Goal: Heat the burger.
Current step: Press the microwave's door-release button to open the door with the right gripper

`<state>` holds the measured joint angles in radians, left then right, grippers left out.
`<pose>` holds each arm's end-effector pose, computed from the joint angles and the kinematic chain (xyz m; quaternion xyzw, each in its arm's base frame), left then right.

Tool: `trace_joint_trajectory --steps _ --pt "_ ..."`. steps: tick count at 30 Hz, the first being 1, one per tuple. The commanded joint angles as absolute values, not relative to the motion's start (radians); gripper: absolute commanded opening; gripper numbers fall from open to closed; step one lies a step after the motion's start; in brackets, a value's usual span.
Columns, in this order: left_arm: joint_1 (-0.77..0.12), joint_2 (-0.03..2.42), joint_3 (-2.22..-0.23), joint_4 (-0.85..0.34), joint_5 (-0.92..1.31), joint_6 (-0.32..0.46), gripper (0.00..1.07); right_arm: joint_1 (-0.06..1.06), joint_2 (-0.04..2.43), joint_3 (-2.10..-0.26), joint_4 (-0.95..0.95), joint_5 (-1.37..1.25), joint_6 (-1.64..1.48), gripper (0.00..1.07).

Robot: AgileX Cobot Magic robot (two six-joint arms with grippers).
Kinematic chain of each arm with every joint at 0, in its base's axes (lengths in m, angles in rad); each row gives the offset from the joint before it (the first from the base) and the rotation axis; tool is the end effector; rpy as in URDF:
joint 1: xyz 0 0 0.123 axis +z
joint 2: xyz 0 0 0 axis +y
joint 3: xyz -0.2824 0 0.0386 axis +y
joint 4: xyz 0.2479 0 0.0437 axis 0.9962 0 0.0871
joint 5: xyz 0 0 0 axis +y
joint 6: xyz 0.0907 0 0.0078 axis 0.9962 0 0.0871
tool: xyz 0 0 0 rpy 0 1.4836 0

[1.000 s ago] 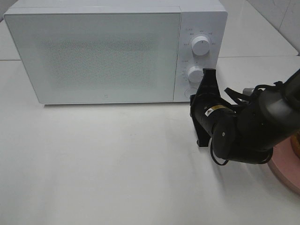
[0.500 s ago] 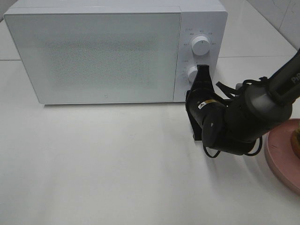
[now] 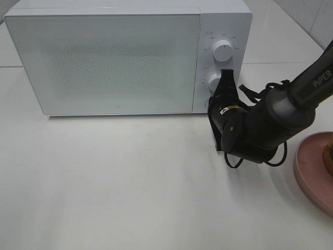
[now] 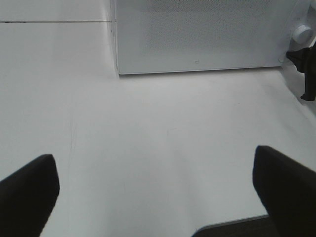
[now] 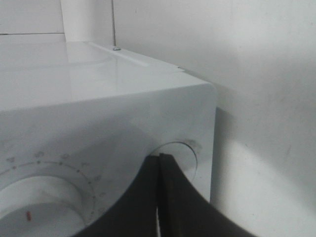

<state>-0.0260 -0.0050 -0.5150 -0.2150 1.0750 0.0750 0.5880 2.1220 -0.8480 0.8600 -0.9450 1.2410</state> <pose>-0.0095 -0.0169 0.2816 0.0487 0.8454 -0.0943 0.5234 0.3303 0.1530 0.0876 0.6089 0.5493 0.3737 0.4335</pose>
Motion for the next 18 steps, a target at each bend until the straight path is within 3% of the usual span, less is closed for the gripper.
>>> trace_joint_trajectory --steps 1,18 --pt "-0.028 -0.027 -0.516 -0.218 1.066 0.078 1.00 0.582 2.127 -0.879 0.856 -0.948 1.224 0.00" --pt "-0.028 -0.021 -0.516 -0.218 1.066 0.078 1.00 0.568 2.148 -0.914 0.874 -1.057 1.217 0.00"
